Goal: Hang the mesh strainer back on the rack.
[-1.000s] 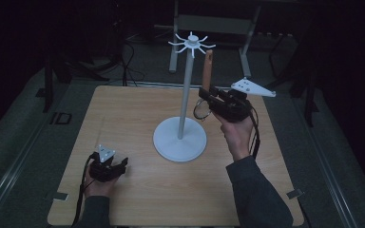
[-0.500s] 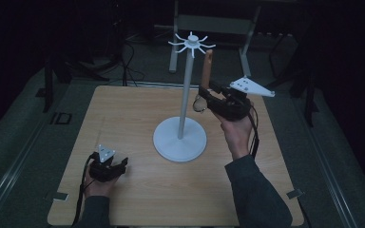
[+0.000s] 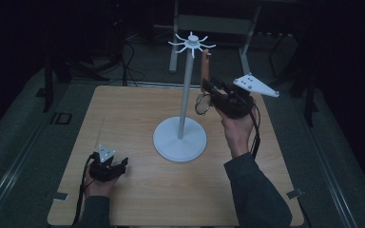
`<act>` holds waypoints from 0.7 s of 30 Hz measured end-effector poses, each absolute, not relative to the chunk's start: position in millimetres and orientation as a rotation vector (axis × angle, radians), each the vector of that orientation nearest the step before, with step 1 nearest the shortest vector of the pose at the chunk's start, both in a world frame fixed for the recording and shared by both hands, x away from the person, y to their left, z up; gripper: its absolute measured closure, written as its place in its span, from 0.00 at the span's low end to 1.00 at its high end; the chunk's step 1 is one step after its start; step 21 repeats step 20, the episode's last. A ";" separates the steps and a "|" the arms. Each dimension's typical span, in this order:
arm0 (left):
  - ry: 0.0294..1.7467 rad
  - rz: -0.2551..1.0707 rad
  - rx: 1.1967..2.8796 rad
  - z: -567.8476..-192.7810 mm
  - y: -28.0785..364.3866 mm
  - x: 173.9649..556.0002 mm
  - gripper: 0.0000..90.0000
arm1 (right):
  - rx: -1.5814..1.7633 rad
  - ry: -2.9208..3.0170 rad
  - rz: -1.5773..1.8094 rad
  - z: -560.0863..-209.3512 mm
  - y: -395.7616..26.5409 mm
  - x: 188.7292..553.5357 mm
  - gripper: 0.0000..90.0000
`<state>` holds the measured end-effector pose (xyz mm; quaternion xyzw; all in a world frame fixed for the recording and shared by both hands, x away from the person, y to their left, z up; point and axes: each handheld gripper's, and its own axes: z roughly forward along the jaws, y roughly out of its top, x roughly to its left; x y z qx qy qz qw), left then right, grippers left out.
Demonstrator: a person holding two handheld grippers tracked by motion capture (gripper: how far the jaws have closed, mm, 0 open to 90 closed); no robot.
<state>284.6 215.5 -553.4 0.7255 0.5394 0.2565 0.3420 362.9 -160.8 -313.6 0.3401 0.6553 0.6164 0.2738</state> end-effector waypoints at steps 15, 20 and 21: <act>1.403 0.665 1.889 -553.3 216.0 284.7 0.44 | 0.889 1.783 1.662 -313.6 -160.8 359.8 0.71; 1.404 0.666 1.887 -553.2 216.1 284.6 0.44 | 0.893 1.795 1.656 -316.9 -163.7 357.6 0.69; 1.404 0.666 1.887 -553.2 216.1 284.6 0.44 | 0.893 1.795 1.656 -316.9 -163.7 357.6 0.69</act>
